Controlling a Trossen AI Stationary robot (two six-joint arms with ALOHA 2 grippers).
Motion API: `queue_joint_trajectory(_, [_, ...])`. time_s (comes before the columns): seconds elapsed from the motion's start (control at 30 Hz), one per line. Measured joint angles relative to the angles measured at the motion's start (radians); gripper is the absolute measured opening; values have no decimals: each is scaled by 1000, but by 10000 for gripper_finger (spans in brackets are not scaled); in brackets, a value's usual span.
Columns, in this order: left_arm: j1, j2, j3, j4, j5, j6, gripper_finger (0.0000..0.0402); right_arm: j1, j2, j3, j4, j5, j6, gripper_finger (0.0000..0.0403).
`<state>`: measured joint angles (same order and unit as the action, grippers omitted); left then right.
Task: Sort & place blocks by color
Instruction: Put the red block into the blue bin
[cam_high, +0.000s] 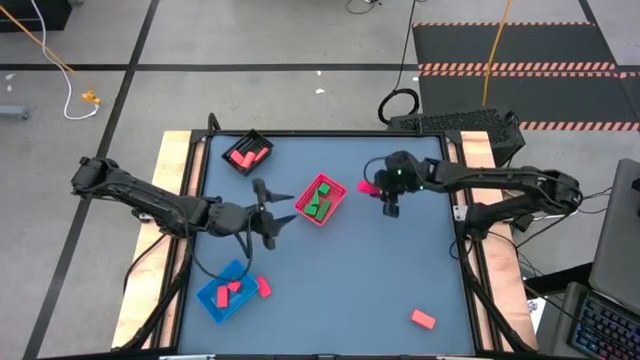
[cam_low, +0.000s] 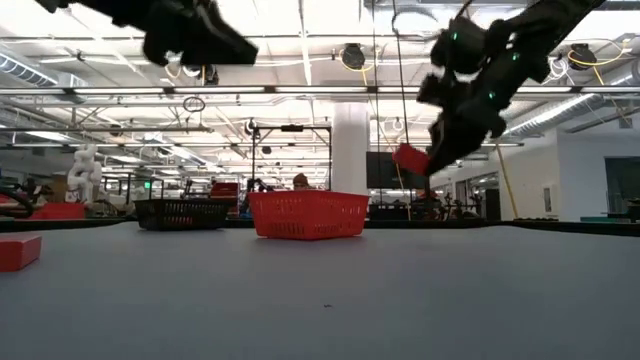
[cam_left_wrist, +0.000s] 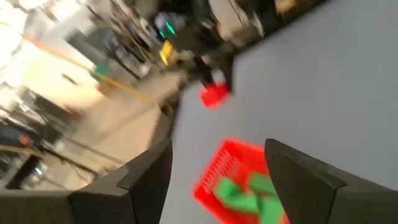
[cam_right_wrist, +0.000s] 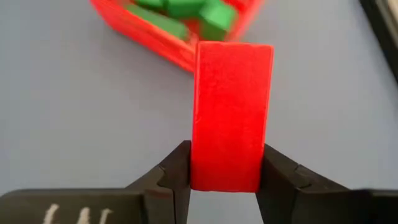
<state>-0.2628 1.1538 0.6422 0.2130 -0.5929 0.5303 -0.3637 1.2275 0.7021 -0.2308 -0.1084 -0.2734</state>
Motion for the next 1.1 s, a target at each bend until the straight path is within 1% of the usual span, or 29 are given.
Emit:
queue_joint_trajectory(0.07, [3, 15, 0, 108, -1, 8, 257, 67, -9, 0, 58, 9, -13, 121])
queue_joint_trajectory(0.13, [15, 27, 0, 180, 20, -42, 257, 136, -9, 0, 145, 40, -34, 121])
queue_joint_trajectory(0.23, [42, 48, 0, 198, 88, -141, 257, 228, 9, 0, 308, 80, -59, 121])
queue_joint_trajectory(0.33, [63, 83, 0, 209, 149, -212, 257, 298, 40, 1, 499, 79, -66, 121])
queue_joint_trajectory(0.4, [71, 107, 0, 214, 172, -235, 257, 337, 74, 3, 612, 79, -69, 121])
queue_joint_trajectory(0.53, [77, 173, 0, 324, 193, -245, 257, 391, 148, 3, 771, 79, -93, 121])
queue_joint_trajectory(0.63, [76, 219, 0, 424, 202, -246, 257, 407, 198, 3, 843, 82, -105, 121])
queue_joint_trajectory(0.77, [76, 254, 0, 489, 231, -252, 257, 412, 239, 3, 916, 86, -107, 121])
queue_joint_trajectory(0.87, [76, 270, 0, 501, 278, -273, 257, 411, 244, 3, 917, 88, -107, 121])
queue_joint_trajectory(1.1, [73, 269, 0, 495, 351, -279, 257, 412, 244, 3, 923, 89, -86, 121])
